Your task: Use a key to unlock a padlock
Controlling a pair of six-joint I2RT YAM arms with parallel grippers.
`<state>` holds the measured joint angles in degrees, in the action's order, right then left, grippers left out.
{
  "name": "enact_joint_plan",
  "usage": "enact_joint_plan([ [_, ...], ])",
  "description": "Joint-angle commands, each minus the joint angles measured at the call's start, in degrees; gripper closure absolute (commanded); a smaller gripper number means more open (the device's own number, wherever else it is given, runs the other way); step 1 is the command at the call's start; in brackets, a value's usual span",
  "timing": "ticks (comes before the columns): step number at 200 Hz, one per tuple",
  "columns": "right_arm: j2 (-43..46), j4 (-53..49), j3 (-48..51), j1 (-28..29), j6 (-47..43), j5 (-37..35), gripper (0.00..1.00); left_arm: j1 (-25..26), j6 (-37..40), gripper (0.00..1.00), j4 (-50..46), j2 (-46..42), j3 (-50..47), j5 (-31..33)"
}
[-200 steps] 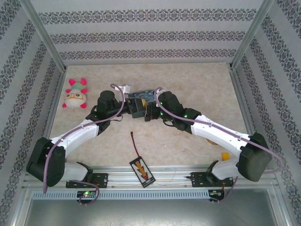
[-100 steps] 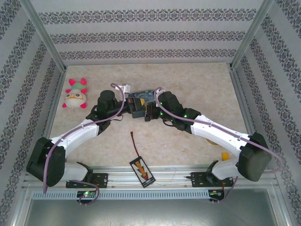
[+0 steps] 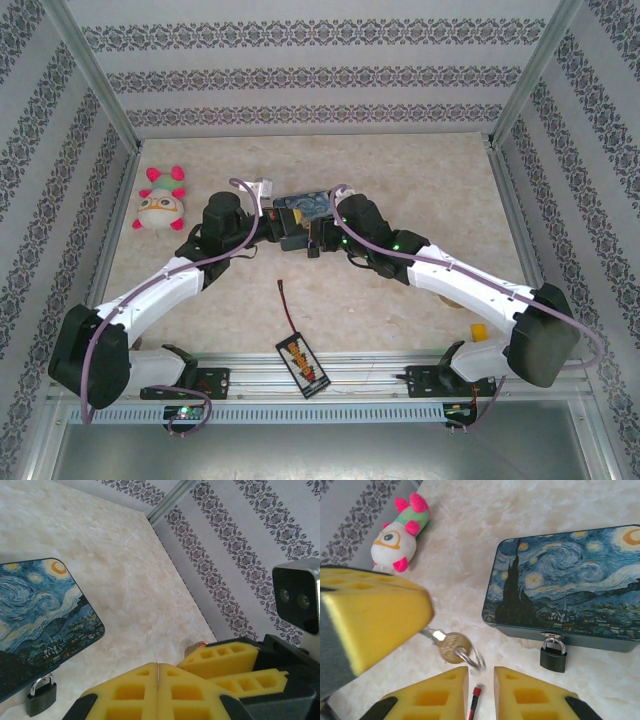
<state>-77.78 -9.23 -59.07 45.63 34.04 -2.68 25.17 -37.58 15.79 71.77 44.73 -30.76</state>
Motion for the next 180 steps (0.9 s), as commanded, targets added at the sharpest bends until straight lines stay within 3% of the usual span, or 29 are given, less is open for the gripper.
enact_joint_plan([
  [1, 3.1, -3.1, 0.4, 0.7, -1.4, -6.8, 0.68, 0.5, 2.4, 1.0, -7.0, -2.3, 3.3, 2.0],
  [19, 5.3, -3.0, 1.4, 1.9, -5.6, -10.4, 0.65, 0.5, 2.1, 1.0, -13.2, -2.5, 5.8, 1.9],
  [37, 7.4, 0.7, 3.5, 6.4, -16.6, -15.8, 0.58, 0.5, 0.9, 1.0, -19.1, -2.8, 8.2, 2.1],
  [63, 9.2, 13.6, 9.8, 13.8, -36.4, -20.6, 0.53, 0.5, -1.6, 1.0, -24.3, -4.2, 10.1, 1.8],
  [85, 8.1, 24.3, 13.8, 16.4, -47.0, -21.7, 0.53, 0.5, -2.3, 1.0, -26.5, -5.7, 10.4, 2.1],
  [132, 0.0, 37.1, 14.2, 18.9, -60.3, -25.4, 0.57, 0.5, -1.3, 1.0, -28.6, -8.2, 9.7, 2.8],
  [180, -6.7, 41.7, 11.1, 19.4, -64.9, -27.6, 0.59, 0.5, -0.5, 1.0, -29.9, -8.5, 10.4, 2.1],
])
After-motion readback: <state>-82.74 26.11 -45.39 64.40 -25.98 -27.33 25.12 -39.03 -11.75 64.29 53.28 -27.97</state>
